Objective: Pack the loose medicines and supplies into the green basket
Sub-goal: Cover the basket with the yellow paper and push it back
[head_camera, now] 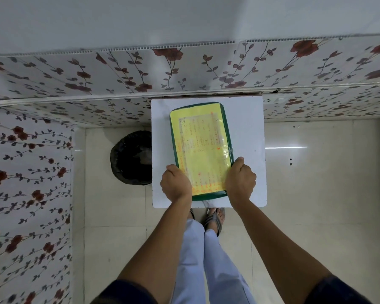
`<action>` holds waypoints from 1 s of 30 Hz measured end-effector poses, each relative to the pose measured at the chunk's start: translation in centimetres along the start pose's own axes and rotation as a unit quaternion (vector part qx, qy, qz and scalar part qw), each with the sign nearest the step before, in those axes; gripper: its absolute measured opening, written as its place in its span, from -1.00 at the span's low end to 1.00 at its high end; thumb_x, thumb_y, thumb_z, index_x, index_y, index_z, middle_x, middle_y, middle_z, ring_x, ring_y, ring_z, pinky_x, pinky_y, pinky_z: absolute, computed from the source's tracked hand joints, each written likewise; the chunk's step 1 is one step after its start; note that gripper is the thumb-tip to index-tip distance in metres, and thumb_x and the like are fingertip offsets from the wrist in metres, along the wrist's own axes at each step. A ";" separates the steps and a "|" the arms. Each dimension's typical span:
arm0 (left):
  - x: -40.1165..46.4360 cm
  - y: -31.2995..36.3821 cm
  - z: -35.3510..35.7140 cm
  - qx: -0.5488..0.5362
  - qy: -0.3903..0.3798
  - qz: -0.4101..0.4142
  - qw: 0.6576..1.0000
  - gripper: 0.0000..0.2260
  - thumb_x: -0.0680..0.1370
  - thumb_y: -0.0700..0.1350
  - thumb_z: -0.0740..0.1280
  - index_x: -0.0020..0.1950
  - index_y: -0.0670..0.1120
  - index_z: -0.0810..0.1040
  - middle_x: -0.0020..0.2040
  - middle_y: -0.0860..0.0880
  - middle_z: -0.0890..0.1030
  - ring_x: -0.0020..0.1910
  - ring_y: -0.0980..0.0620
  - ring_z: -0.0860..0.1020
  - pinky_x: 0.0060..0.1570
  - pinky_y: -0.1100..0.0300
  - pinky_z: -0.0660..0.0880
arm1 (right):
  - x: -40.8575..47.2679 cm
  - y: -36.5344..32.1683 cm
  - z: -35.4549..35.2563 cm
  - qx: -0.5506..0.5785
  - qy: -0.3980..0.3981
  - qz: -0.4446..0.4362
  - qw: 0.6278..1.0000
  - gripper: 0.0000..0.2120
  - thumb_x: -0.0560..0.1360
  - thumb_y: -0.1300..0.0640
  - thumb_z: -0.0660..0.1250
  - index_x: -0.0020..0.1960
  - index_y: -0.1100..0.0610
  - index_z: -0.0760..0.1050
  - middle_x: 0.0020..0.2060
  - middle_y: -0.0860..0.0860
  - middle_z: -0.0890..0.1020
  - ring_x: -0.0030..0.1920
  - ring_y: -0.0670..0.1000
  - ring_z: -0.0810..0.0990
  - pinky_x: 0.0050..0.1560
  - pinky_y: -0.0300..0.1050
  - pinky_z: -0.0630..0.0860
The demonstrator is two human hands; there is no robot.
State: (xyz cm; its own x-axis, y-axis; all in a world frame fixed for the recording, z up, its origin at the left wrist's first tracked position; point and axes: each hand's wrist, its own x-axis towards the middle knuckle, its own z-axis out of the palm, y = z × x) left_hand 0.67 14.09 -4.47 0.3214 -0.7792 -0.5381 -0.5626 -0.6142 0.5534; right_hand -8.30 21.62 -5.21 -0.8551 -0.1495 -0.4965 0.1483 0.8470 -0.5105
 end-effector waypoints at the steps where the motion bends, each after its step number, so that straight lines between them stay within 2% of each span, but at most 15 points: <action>1: 0.1 0.0 0.2 -0.003 0.000 -0.001 1.000 -0.63 0.59 -0.07 0.01 -0.26 -0.20 0.47 -0.25 -0.15 0.52 -0.23 -0.18 0.49 -0.14 0.00 0.45 | 0.2 0.2 0.2 -0.011 0.002 -0.008 1.000 -0.54 0.49 0.02 -0.18 -0.31 0.22 0.37 -0.47 0.06 0.45 -0.33 0.14 0.45 -0.26 -0.06 0.35; 3: 0.1 -0.1 0.2 -0.002 0.004 -0.001 1.000 -0.64 0.59 -0.07 0.01 -0.27 -0.19 0.46 -0.25 -0.13 0.52 -0.25 -0.15 0.48 -0.19 0.06 0.42 | 0.2 0.3 0.1 -0.049 -0.008 -0.024 0.999 -0.54 0.51 0.04 -0.19 -0.13 0.21 0.44 -0.32 0.13 0.46 -0.25 0.14 0.42 -0.21 -0.04 0.32; 4: 0.2 -0.1 0.2 -0.005 -0.001 0.001 1.000 -0.64 0.59 -0.07 0.01 -0.27 -0.18 0.45 -0.25 -0.12 0.52 -0.26 -0.14 0.48 -0.21 0.08 0.40 | 0.2 0.3 0.1 -0.056 -0.009 -0.032 0.998 -0.54 0.49 0.03 -0.21 -0.11 0.20 0.43 -0.29 0.17 0.48 -0.25 0.15 0.42 -0.21 -0.03 0.33; 6: 0.2 -0.2 0.1 -0.002 -0.007 0.006 1.000 -0.63 0.59 -0.06 0.00 -0.27 -0.18 0.45 -0.24 -0.12 0.53 -0.25 -0.13 0.49 -0.22 0.09 0.42 | 0.0 0.1 0.1 -0.036 0.002 -0.047 0.998 -0.53 0.41 0.00 -0.25 -0.20 0.22 0.38 -0.34 0.19 0.52 -0.30 0.18 0.47 -0.25 0.00 0.40; 8: 0.2 -0.3 0.0 0.003 -0.014 0.007 1.000 -0.62 0.59 -0.05 -0.01 -0.26 -0.17 0.46 -0.22 -0.12 0.54 -0.24 -0.14 0.52 -0.19 0.04 0.49 | -0.2 -0.1 0.0 -0.028 0.007 -0.047 0.998 -0.56 0.39 0.00 -0.25 -0.25 0.21 0.32 -0.39 0.15 0.51 -0.34 0.18 0.48 -0.29 -0.03 0.39; 12: 0.0 0.0 -0.1 0.005 -0.028 0.008 1.000 -0.63 0.59 -0.04 -0.02 -0.25 -0.17 0.45 -0.21 -0.11 0.54 -0.26 -0.11 0.52 -0.22 0.08 0.49 | -0.1 -0.1 -0.3 -0.033 -0.007 -0.056 0.998 -0.61 0.40 0.02 -0.24 -0.24 0.19 0.28 -0.39 0.12 0.49 -0.36 0.14 0.45 -0.33 -0.09 0.35; 15: 0.3 -0.1 -0.3 0.011 -0.040 0.017 0.999 -0.64 0.59 -0.05 -0.02 -0.23 -0.17 0.44 -0.21 -0.09 0.52 -0.34 -0.04 0.48 -0.31 0.15 0.42 | -0.2 0.0 -0.2 -0.012 -0.018 -0.048 0.999 -0.62 0.46 -0.01 -0.23 -0.29 0.14 0.26 -0.45 0.04 0.44 -0.40 0.09 0.44 -0.39 -0.16 0.32; 18: 0.7 0.0 -0.3 0.026 -0.056 0.048 0.997 -0.64 0.60 -0.05 -0.03 -0.24 -0.17 0.42 -0.20 -0.10 0.52 -0.29 -0.06 0.48 -0.27 0.12 0.39 | -0.4 0.4 -0.3 0.040 -0.016 -0.028 0.999 -0.56 0.57 -0.08 -0.18 -0.37 0.03 0.25 -0.47 -0.01 0.44 -0.42 0.02 0.46 -0.41 -0.17 0.32; 22: 1.1 0.7 0.4 0.037 -0.070 0.103 0.992 -0.62 0.60 -0.05 -0.02 -0.30 -0.16 0.42 -0.22 -0.10 0.50 -0.26 -0.07 0.47 -0.25 0.12 0.35 | -0.7 1.3 -0.4 0.042 -0.012 -0.048 0.998 -0.53 0.58 -0.17 -0.12 -0.16 0.14 0.36 -0.41 -0.03 0.43 -0.39 -0.05 0.43 -0.44 -0.17 0.28; 26: 1.1 0.5 0.4 0.044 -0.074 0.114 0.990 -0.57 0.61 -0.03 -0.03 -0.42 -0.09 0.35 -0.32 -0.04 0.48 -0.28 -0.07 0.46 -0.32 0.16 0.34 | -0.6 1.8 -0.5 0.030 -0.023 -0.063 0.997 -0.53 0.58 -0.17 -0.11 -0.13 0.17 0.34 -0.41 -0.03 0.42 -0.38 0.00 0.44 -0.41 -0.14 0.34; 28: 0.9 0.1 0.1 0.040 -0.077 0.107 0.990 -0.57 0.61 -0.03 -0.04 -0.42 -0.08 0.35 -0.37 0.01 0.45 -0.31 -0.04 0.46 -0.30 0.16 0.38 | -0.6 2.1 -0.6 0.027 -0.028 -0.069 0.997 -0.54 0.58 -0.17 -0.11 -0.11 0.17 0.34 -0.40 -0.02 0.43 -0.36 0.03 0.46 -0.35 -0.11 0.38; 30: 0.7 0.0 -0.1 0.040 -0.078 0.101 0.991 -0.57 0.61 -0.02 -0.04 -0.37 -0.12 0.39 -0.33 -0.02 0.47 -0.33 -0.02 0.46 -0.31 0.16 0.38 | -0.6 2.2 -0.6 0.026 -0.027 -0.073 0.997 -0.55 0.58 -0.17 -0.11 -0.11 0.17 0.34 -0.40 -0.02 0.43 -0.36 0.04 0.46 -0.35 -0.11 0.39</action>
State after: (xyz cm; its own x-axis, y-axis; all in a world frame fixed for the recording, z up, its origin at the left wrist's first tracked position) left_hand 0.91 13.54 -4.78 0.0774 -0.8523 -0.5173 -0.6640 -0.4311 0.6110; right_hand -7.70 23.86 -5.63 -0.8411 -0.2983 -0.4512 0.0507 0.7870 -0.6148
